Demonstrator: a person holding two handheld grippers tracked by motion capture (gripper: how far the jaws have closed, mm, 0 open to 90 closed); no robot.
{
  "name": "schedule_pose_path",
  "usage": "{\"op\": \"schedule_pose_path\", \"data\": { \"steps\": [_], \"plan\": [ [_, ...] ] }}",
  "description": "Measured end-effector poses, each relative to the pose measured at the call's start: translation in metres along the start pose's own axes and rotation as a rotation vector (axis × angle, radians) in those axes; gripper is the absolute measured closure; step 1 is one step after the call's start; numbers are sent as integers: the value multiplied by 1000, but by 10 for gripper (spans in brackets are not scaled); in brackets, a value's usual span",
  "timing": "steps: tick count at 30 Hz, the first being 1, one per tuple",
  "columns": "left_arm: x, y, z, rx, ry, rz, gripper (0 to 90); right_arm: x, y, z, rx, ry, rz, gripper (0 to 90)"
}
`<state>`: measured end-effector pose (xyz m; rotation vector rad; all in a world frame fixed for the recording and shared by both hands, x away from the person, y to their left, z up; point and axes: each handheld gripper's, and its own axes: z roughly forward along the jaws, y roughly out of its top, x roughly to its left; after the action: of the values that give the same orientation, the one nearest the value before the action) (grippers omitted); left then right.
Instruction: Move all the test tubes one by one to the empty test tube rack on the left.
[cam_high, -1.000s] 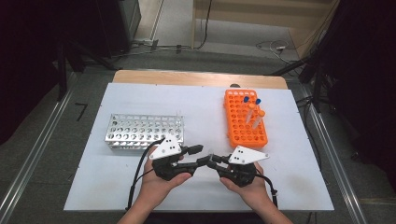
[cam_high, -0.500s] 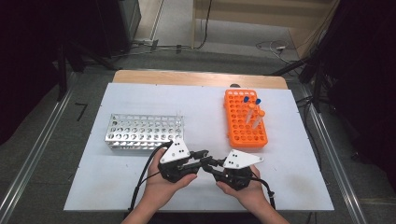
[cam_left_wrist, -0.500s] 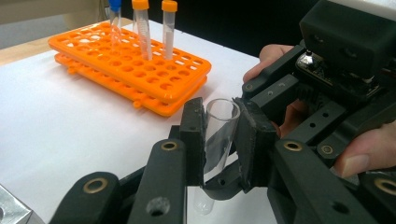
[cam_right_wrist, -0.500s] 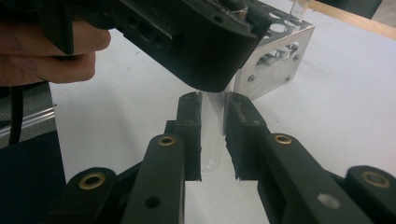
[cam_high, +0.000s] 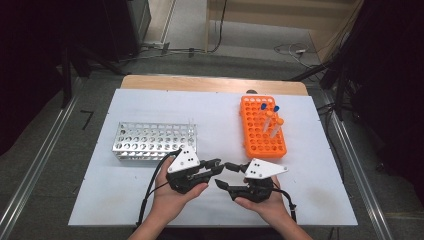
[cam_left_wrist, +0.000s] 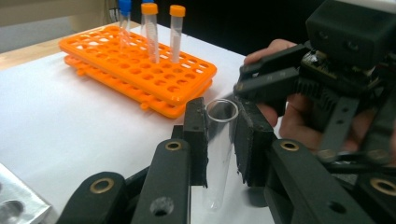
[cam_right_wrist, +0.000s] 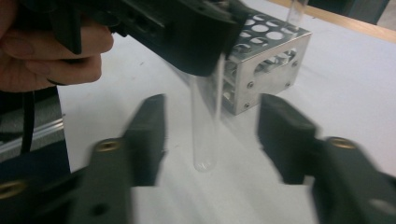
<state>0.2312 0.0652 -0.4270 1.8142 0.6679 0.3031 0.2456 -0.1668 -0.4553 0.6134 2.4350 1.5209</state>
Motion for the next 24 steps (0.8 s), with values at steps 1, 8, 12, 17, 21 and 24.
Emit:
{"op": "schedule_pose_path", "data": {
  "steps": [1,8,12,17,21,24],
  "plan": [
    [1,1,-1,-1,5,1,765,-2,0,-3,1,2,15,243],
    [17,5,-14,-29,57,-30,765,-20,-6,-26,-4,36,52,0],
    [27,7,-22,-31,85,-37,765,-30,-12,-39,-8,25,66,0],
    [41,11,-32,-48,119,-50,765,-41,-20,-58,-17,-17,84,0],
    [50,15,-38,-66,145,-61,765,-48,-27,-71,-17,-48,98,0],
    [56,17,-41,-66,165,-62,765,-52,-33,-79,-8,-73,98,0]
  ]
}}
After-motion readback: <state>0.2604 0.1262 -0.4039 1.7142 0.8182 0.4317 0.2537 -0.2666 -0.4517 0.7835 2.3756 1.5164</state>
